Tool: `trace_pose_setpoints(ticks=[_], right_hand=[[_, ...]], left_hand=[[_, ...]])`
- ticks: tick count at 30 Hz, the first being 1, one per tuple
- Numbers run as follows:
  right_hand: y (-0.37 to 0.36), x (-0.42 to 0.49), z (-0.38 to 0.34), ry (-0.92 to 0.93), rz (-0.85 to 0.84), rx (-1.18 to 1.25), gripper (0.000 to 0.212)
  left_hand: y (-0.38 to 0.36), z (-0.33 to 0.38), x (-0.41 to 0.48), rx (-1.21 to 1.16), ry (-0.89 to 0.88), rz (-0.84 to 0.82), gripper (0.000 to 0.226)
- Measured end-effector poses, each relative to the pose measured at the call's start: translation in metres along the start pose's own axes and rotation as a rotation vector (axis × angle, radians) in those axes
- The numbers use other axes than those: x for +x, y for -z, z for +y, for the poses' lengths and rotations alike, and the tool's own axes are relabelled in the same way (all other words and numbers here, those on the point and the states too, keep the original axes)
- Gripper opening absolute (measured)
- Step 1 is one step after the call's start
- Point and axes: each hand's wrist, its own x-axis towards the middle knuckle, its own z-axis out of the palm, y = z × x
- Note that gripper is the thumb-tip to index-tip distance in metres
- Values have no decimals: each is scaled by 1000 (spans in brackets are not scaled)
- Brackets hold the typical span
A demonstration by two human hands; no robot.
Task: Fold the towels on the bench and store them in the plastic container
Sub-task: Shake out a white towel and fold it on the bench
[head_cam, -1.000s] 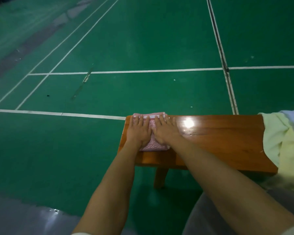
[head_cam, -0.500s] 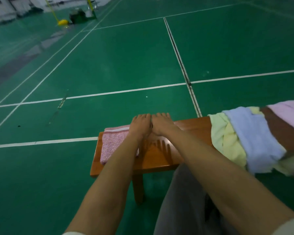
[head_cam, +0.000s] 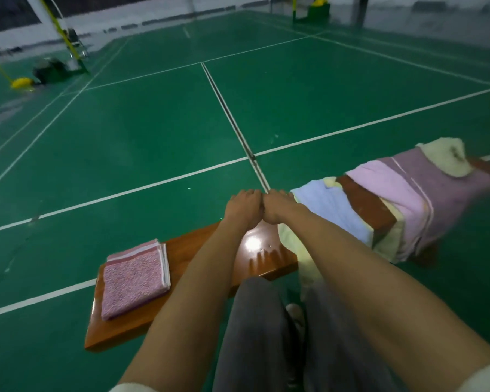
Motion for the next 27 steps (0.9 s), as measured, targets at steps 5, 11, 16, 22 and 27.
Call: trace_pose_setpoints(ticks=[5,11,16,22,27], right_hand=[[8,-5,44,-55,32,21,49],[-1,-16,93,-134,73,17,34],[-19,-16,126,-245,16,112,44],[-43,-9,153,-364,-23,237,46],[-62,1,152,-403,20,259,47]], left_hand=[[-1,40,23,-12,-35,-10,25],[-19,85,42,-97,-34,-95,29],[-43,114,51,-132,-66,-140,31],[-77,132,59,-315,41,-239,32],[-95,134,65,-509,226,-279,31]])
